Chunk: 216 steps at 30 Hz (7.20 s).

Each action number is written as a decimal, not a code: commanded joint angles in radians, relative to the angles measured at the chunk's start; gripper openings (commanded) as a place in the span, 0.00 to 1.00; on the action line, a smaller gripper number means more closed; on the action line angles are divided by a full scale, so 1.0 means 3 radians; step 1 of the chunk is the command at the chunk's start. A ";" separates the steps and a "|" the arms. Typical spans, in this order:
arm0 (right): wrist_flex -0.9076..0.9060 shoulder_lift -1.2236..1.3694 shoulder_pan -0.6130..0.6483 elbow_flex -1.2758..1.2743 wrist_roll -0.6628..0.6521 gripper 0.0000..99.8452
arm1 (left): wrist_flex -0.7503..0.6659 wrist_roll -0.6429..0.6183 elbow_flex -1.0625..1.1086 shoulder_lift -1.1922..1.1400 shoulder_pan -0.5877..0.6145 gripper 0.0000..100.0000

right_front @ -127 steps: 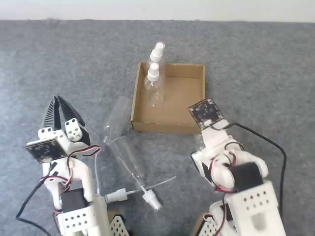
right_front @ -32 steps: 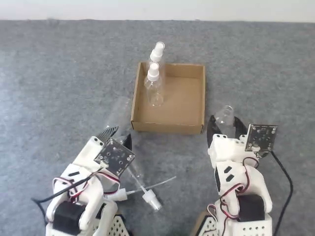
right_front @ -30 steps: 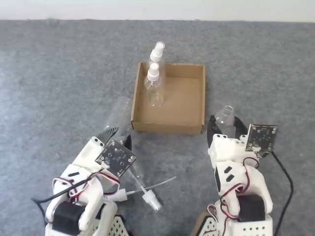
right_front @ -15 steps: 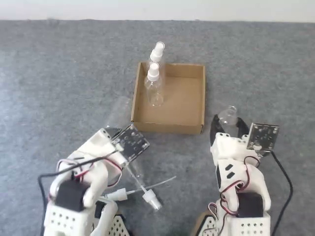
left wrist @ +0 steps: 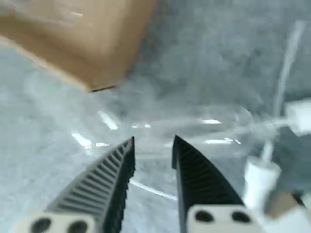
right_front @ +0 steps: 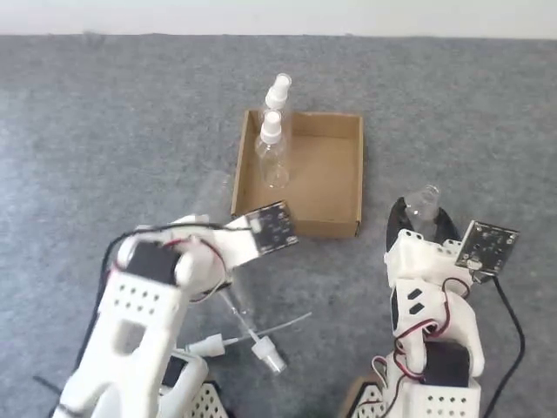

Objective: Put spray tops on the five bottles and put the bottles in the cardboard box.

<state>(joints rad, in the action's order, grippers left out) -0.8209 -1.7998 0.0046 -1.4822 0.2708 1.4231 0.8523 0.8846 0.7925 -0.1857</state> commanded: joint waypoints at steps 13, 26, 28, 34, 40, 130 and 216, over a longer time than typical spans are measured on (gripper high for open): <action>0.0084 -0.0054 -0.0130 0.0056 0.0046 0.05 | 0.0726 0.0230 -0.0432 -0.0793 -0.1176 0.17; 0.0090 -0.0054 -0.0248 0.0066 0.0051 0.05 | 0.0338 0.0220 0.0166 -0.1074 -0.1811 0.17; 0.0090 -0.0054 -0.0248 0.0072 0.0051 0.05 | 0.0292 0.0220 0.0166 -0.1095 -0.1811 0.17; 0.0090 -0.0054 -0.0248 0.0072 0.0051 0.05 | 0.0051 0.0215 0.0228 -0.1105 -0.1811 0.17; 0.0090 -0.0054 -0.0248 0.0072 0.0051 0.05 | -0.0327 0.0220 0.0529 -0.1110 -0.1816 0.17; 0.0059 -0.0054 -0.0248 0.0056 0.0046 0.05 | 0.0368 -0.2010 -0.2053 -0.1069 -0.1662 0.01; 0.0049 -0.0059 -0.0217 0.0061 0.0046 0.05 | -0.1074 -0.3089 -0.1511 0.2010 -0.1018 0.01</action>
<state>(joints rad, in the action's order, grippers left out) -0.8209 -1.7998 -0.0568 -1.4822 0.2739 1.1730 -0.0606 0.3813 1.3188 -0.4925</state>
